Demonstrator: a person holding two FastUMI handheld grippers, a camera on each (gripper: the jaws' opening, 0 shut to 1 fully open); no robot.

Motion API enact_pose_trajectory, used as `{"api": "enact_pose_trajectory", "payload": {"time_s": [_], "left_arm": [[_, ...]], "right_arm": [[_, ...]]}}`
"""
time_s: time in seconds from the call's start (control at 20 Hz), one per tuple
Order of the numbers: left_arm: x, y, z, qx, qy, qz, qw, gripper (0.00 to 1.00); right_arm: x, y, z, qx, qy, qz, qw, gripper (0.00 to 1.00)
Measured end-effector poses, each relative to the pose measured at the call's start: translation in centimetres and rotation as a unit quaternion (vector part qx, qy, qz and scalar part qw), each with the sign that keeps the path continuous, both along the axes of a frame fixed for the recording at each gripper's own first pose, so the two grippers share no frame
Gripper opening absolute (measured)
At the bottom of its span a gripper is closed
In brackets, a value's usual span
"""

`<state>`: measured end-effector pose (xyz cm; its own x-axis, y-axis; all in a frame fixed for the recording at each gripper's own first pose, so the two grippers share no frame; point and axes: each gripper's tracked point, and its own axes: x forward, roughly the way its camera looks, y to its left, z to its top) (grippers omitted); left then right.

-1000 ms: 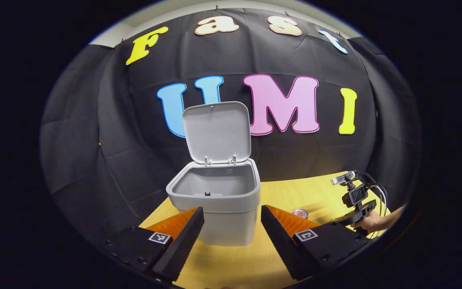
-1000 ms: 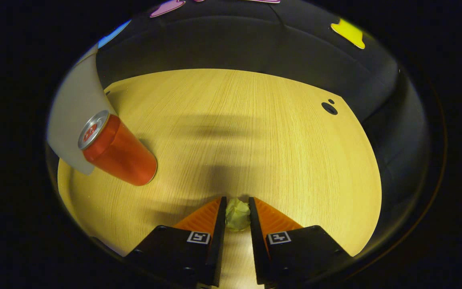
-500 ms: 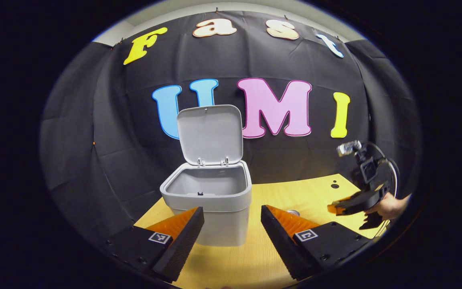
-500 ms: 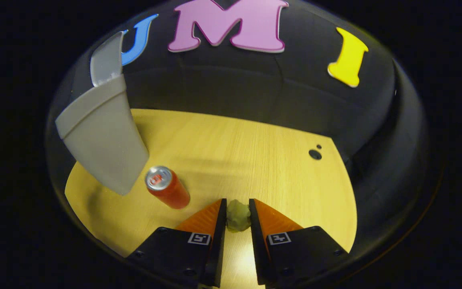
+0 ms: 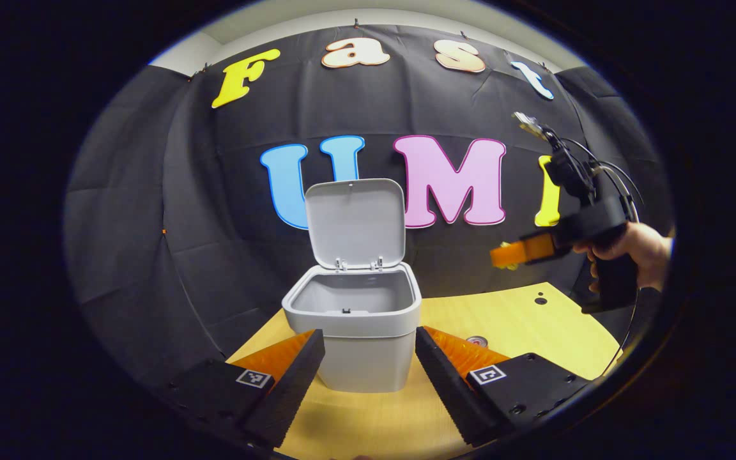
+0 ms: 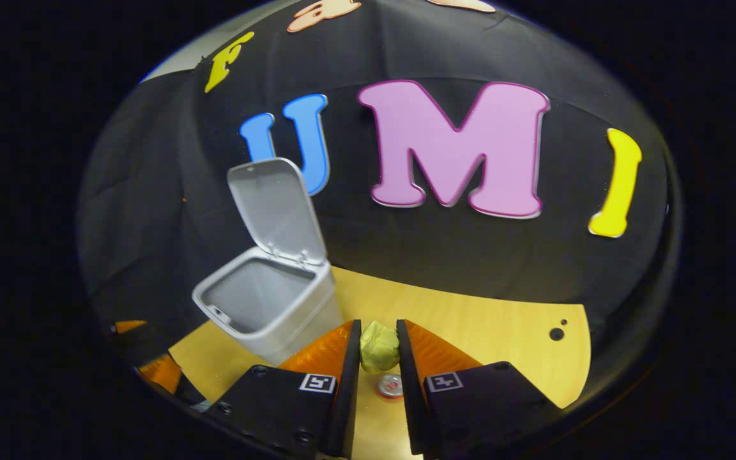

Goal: Press the lid of the desktop garbage bin to open it, pick up the crumpled paper on the desktop and throw it into the bin, then pick up the pop can on the desktop and drop it into the bin, and finally close the garbage bin lid.

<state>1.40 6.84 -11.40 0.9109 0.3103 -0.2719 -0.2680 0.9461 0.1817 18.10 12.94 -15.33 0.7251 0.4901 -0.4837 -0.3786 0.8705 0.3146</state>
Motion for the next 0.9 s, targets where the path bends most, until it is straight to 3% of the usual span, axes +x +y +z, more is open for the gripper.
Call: {"api": "enact_pose_trajectory", "payload": {"time_s": [0.15, 0.35, 0.4, 0.45, 0.65, 0.7, 0.75, 0.9], "left_arm": [[-1.1, 1.0, 0.8, 0.009, -0.006, 0.016, 1.0, 0.96], [-2.0, 2.3, 1.6, 0.001, -0.016, 0.044, 0.999, 0.96], [-2.0, 2.5, 1.7, -0.005, -0.018, 0.052, 0.998, 0.97], [-2.2, 2.7, 1.7, -0.011, -0.021, 0.059, 0.998, 0.96], [-2.7, 3.5, 1.5, -0.017, -0.021, 0.08, 0.996, 0.96], [-2.7, 3.5, 1.4, -0.018, -0.021, 0.082, 0.996, 0.96], [-2.8, 3.3, 1.3, -0.022, -0.022, 0.081, 0.996, 0.96], [-2.8, 2.4, 0.5, -0.026, -0.02, 0.068, 0.997, 0.96]], "right_arm": [[0.9, 5.7, 2.0, 0.013, -0.03, 0.035, 0.999, 0.36], [0.5, 13.0, 1.3, 0.021, -0.027, 0.096, 0.995, 0.39], [0.8, 14.1, 0.9, 0.016, -0.032, 0.104, 0.994, 0.24], [0.9, 15.0, 0.4, 0.007, -0.037, 0.113, 0.993, 0.39], [1.7, 16.6, -1.3, -0.007, -0.043, 0.131, 0.99, 0.39], [1.5, 16.8, -1.5, -0.001, -0.037, 0.136, 0.99, 0.53], [1.2, 17.1, -1.6, 0.011, -0.031, 0.147, 0.989, 0.31], [1.7, 15.8, -1.9, 0.015, -0.031, 0.133, 0.991, 0.99]]}}
